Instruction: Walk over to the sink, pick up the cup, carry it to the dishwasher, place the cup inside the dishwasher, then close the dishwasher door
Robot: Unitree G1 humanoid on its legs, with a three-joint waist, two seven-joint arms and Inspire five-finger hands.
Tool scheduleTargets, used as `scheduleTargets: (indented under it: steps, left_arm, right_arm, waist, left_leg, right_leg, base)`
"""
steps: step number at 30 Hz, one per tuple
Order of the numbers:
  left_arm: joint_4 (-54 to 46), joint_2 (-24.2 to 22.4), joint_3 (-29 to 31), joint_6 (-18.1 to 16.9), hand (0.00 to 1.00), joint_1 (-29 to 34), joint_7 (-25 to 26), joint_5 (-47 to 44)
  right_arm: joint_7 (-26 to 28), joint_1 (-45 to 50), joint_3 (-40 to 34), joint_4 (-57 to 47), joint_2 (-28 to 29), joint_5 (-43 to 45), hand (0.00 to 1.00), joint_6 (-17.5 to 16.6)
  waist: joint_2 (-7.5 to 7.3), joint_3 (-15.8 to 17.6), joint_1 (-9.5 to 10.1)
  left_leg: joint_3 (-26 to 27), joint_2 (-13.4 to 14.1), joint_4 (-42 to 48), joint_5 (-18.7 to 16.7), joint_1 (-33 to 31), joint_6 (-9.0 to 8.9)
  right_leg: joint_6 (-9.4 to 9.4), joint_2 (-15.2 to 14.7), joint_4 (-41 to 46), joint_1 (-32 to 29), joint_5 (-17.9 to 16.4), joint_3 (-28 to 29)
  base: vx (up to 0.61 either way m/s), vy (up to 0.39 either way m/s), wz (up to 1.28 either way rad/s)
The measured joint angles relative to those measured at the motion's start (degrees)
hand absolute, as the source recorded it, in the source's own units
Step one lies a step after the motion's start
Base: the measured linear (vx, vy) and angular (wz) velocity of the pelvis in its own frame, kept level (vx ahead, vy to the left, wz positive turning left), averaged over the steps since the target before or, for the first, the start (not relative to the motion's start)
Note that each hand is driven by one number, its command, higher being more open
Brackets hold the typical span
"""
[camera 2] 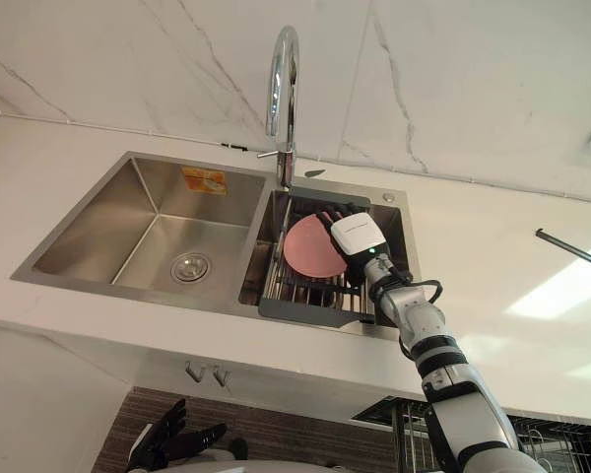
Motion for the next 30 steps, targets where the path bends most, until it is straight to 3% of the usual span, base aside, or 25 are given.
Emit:
scheduleTargets:
  steps: [1,2,7,30]
  left_arm:
    - [-0.2,0.0,0.0,0.0,1.0,0.0,-0.1,0.0]
    - [-0.4,0.1,0.0,0.1,1.0,0.0,-0.2,0.0]
    - [-0.8,0.6,0.0,0.1,1.0,0.0,-0.4,0.0]
    - [-0.9,1.1,-0.1,0.1,1.0,-0.5,-1.2,-0.1]
  right_arm:
    - [0.0,0.0,0.1,0.0,0.0,0.0,1.0,-0.1]
    - [0.0,0.0,0.3,0.0,0.0,0.0,0.0,-0.1]
    - [0.9,-0.2,1.8,0.2,-1.0,0.0,0.0,0.4]
    - [2.6,-0.7,2.1,0.4,-1.5,5.9,0.0,2.7]
  waist:
    - [-0.05,0.0,0.11]
    - [-0.2,0.1,0.18]
    - [-0.96,0.7,0.22]
    - [-1.21,1.6,0.43]
  left_leg:
    - [0.0,0.0,0.0,0.0,0.0,0.01]
    - [-0.1,0.0,0.0,0.0,0.0,0.02]
    - [-0.4,-0.1,0.0,0.0,0.0,0.06]
    - [-0.3,-0.3,0.0,-0.3,-0.2,-0.19]
  right_leg:
    - [0.0,0.0,0.0,0.0,0.0,0.0]
    - [0.0,0.0,0.0,0.0,0.0,-0.1]
    - [0.08,-0.1,0.0,0.3,-0.1,-0.2]
    - [0.28,-0.2,-0.1,0.2,-0.2,-0.1]
  base:
    - [0.0,0.0,0.0]
    - [0.0,0.0,0.04]
    - [0.0,0.0,0.03]
    - [0.0,0.0,0.0]
